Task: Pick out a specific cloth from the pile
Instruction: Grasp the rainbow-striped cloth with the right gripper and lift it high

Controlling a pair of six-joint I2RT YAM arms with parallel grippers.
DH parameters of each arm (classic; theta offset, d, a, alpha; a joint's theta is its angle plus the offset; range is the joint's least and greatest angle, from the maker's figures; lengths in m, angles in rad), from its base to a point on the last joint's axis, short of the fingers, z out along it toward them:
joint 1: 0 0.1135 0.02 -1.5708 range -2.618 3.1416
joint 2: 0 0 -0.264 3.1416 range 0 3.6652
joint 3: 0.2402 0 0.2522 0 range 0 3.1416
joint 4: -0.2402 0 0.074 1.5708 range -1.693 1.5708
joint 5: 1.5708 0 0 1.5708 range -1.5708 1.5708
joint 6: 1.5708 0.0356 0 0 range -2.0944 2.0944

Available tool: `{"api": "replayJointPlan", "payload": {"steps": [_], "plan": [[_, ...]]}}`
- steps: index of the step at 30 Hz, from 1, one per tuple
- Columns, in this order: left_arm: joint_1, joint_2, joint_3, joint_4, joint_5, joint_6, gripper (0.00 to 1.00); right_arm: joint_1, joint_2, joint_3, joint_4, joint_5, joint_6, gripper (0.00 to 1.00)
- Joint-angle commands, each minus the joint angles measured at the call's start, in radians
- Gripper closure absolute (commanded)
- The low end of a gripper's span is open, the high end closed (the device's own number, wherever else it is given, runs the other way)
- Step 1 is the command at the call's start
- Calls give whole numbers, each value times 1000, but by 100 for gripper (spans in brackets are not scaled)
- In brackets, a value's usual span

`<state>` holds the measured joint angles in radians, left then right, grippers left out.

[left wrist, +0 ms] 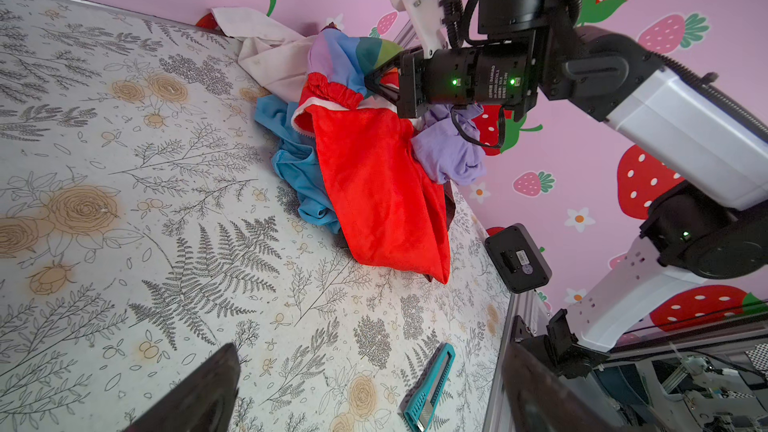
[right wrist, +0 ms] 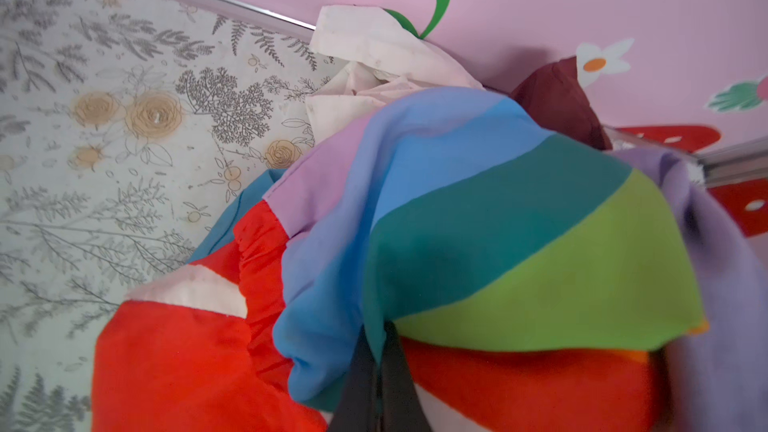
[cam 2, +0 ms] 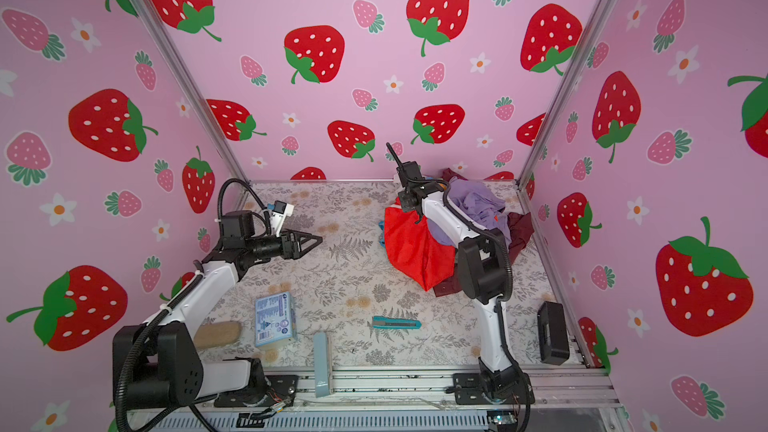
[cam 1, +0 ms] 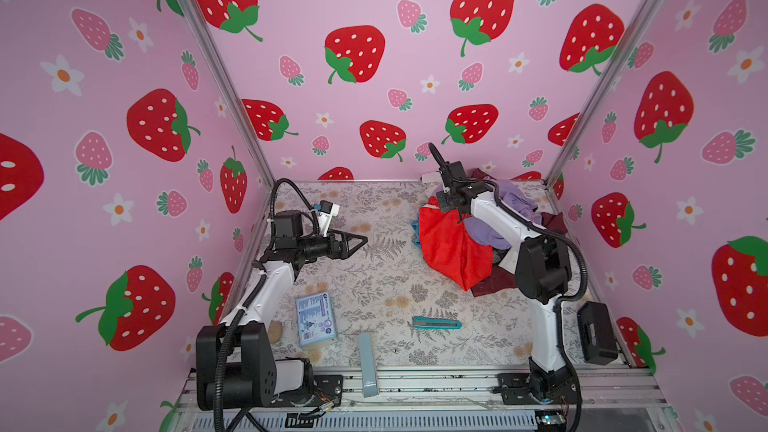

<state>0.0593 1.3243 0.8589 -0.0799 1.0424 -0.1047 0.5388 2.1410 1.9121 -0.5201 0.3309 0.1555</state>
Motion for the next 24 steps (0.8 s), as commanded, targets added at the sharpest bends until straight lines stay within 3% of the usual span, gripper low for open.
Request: {"api": "replayJointPlan", "payload": {"steps": [1,11,24], "plan": [[5,-17,18,-17,0,18,1,-7,-29,-5,-13,11,-7,100],[3,-43,12,-7,-4,7,1,-8,-269,-93,134,14,-62,100],[3,-83,0,5,-16,-9,1,-22,-411,-80,272,-52,-115,100]]}}
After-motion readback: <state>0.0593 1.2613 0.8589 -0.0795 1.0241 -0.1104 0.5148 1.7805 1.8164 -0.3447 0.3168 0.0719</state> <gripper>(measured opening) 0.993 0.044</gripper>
